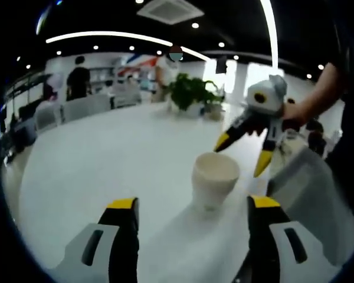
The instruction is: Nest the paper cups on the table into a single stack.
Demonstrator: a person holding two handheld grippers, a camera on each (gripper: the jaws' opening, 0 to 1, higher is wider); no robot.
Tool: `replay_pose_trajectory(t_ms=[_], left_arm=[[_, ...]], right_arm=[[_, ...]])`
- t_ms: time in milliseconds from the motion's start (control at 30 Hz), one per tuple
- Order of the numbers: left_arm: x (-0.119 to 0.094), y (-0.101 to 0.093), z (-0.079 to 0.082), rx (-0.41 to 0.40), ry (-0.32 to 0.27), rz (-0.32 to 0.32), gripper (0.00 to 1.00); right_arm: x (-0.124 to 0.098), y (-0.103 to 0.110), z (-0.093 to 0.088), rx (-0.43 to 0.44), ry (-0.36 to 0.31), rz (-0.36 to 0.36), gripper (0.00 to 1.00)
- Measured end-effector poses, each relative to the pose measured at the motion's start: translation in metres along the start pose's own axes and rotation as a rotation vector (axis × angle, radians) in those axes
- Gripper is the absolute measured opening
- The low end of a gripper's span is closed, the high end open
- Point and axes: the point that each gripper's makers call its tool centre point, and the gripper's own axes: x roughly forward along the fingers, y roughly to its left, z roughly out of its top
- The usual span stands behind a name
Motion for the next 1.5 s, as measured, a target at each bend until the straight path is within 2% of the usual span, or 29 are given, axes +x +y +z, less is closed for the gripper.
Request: replay_pose_trajectory(t_ms=[467, 567, 933, 1133, 1400, 1500], left_arm=[[0.021, -0.004, -0.007, 0.039, 0.05, -0.063, 0.68], [0.025, -0.006, -0.004, 0.059, 0.049, -0.08, 0.65], [0.041, -0.009, -0.014, 0.072, 0.082, -0.14, 0.54], [0.052, -0.01, -0.016, 0.075, 0.087, -0.163, 0.53], [0.061, -0.014, -0.018, 0.131, 0.113, -0.206, 0.48], [0.064, -0.012, -0.02, 0.156, 0.12, -0.199, 0.48]], right_arm=[[0.011, -0.002, -0.002, 0.013, -0.01, 0.004, 0.53], [0.013, -0.003, -0.003, 0.009, -0.005, 0.008, 0.53], [0.022, -0.003, -0.007, 0.02, -0.004, 0.024, 0.49], [0.028, -0.003, -0.01, -0.005, 0.008, 0.035, 0.47], [0.035, -0.004, -0.012, -0.045, 0.024, 0.059, 0.42], [0.037, -0.005, -0.01, -0.069, 0.028, 0.062, 0.42]])
